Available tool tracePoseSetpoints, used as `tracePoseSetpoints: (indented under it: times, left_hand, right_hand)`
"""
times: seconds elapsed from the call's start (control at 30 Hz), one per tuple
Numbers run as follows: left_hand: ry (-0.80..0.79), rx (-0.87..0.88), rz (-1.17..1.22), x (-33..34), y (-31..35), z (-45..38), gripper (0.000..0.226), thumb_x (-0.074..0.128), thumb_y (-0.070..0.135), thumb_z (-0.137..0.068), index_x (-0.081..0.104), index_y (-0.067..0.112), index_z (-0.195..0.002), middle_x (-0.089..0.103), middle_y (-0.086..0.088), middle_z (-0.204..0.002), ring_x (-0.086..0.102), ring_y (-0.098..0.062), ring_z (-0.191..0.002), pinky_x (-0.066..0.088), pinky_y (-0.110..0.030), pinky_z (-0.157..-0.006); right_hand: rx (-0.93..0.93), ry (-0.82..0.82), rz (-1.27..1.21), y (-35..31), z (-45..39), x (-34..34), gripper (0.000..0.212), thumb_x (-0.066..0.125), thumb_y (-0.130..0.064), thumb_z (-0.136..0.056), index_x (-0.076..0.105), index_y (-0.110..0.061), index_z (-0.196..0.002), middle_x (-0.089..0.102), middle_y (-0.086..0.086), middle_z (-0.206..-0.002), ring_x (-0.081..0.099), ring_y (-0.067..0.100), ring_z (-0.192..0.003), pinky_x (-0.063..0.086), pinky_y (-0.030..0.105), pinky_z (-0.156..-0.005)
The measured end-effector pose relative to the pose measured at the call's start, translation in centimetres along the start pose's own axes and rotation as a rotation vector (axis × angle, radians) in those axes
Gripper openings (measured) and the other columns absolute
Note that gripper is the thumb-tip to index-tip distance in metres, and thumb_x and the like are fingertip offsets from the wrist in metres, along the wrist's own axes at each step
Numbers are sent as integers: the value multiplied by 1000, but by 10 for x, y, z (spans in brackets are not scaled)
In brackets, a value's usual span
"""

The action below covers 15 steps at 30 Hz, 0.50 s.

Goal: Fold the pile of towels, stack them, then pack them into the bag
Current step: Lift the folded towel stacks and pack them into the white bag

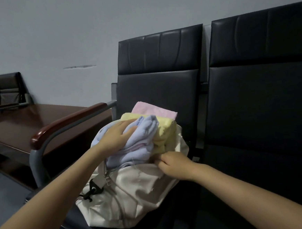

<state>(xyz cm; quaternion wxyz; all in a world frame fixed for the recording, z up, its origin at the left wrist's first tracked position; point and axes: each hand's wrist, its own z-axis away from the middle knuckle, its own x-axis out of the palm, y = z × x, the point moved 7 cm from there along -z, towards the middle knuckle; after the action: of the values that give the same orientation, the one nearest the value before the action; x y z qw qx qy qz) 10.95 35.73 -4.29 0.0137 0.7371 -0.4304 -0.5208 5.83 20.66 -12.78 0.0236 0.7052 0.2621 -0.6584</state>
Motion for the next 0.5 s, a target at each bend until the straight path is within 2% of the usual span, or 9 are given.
tracePoseSetpoints:
  times: [0.07,0.13,0.23,0.4,0.5]
  left_hand:
    - [12,6,9,1,1,1,63,26,71,-85,62,37,-124,62,19,-119,52,0,-113,34,-21,-99]
    - [27,4,23,1,0,3,61,25,73,-85,62,39,-121,62,21,-118,52,4,-111,34,-19,-100]
    - [43,9,56,-1,-2,5,51,28,70,-90,62,44,-119,63,25,-118,52,8,-114,34,-18,-100]
    - [30,1,31,2,-11,4,51,29,66,-95,61,39,-124,64,19,-121,54,0,-117,40,-32,-105]
    - [24,-24,4,2,-12,4,56,27,71,-92,63,38,-121,66,17,-117,55,-1,-112,41,-34,-103]
  right_hand:
    - [31,-103,-45,0,2,9,31,40,-28,-96,63,-9,-89,65,18,-108,58,32,-101,44,36,-82]
    - [33,-177,-146,-4,2,17,30,37,-34,-87,56,-15,-73,63,17,-95,56,29,-92,43,35,-79]
    - [49,-241,-279,-2,0,27,32,34,-38,-80,57,-16,-78,62,15,-99,56,27,-98,43,35,-89]
    - [79,-142,-377,4,-4,32,27,33,-40,-71,53,-23,-65,56,6,-87,49,19,-89,43,38,-90]
    - [42,10,-338,1,1,15,38,34,-49,-67,63,-24,-67,61,6,-87,54,21,-92,44,40,-90]
